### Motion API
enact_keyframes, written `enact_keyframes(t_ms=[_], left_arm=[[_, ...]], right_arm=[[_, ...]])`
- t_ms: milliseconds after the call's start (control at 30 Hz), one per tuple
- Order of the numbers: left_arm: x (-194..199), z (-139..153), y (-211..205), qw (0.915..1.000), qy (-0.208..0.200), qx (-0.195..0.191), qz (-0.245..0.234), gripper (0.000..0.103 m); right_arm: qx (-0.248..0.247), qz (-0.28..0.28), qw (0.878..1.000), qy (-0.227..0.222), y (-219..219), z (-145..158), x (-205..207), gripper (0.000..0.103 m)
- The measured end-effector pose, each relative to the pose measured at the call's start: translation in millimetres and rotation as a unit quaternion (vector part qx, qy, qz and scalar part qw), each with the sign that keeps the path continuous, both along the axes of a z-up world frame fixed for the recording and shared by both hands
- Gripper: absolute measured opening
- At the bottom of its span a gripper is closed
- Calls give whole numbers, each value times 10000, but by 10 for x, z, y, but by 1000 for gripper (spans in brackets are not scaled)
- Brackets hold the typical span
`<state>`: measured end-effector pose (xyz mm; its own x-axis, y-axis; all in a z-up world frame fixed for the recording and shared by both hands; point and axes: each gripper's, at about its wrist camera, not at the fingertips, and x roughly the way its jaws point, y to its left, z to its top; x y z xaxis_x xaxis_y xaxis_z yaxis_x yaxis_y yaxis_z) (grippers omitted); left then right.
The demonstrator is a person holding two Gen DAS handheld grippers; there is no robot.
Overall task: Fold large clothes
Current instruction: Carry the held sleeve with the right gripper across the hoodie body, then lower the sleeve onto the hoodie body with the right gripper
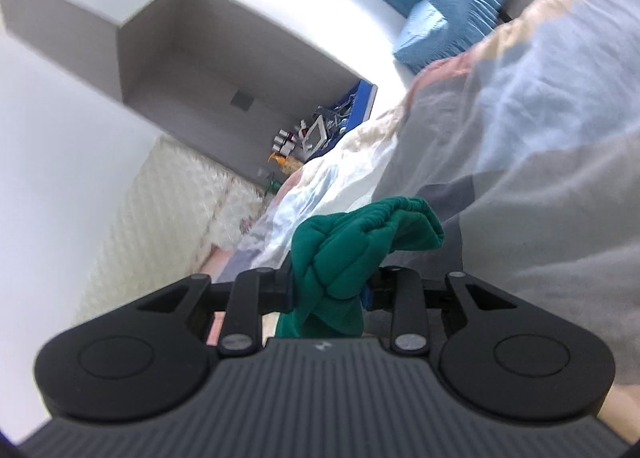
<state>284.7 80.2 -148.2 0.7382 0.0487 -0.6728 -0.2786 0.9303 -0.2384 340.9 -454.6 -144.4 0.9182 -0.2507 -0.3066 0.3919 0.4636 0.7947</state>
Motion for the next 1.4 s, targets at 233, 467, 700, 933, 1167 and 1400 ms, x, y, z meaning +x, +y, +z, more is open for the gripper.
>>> enact_keyframes(t_ms=[233, 467, 700, 933, 1167, 1400], left_arm=[[-23, 185, 182, 9998, -185, -52, 93, 99], [-109, 348, 395, 9989, -421, -125, 178, 99], [-299, 581, 741, 9949, -813, -402, 433, 99], [-554, 717, 1193, 9881, -1053, -844, 735, 99], [-779, 783, 1593, 9810, -1296, -967, 1069, 99], [-856, 638, 2011, 9662, -1355, -1634, 1460, 99]], right_arm=[[-1363, 562, 9890, 86, 135, 952, 294, 31], [-2926, 1219, 9475, -428, 834, 2214, 426, 31], [-4397, 2025, 8708, -857, 2014, 2866, 318, 31], [-5094, 2797, 8090, -880, 3147, 2627, 147, 31], [-5353, 3686, 7546, -901, 4128, 1993, -86, 31], [-5504, 4709, 6855, -736, 5014, 1181, -454, 32]])
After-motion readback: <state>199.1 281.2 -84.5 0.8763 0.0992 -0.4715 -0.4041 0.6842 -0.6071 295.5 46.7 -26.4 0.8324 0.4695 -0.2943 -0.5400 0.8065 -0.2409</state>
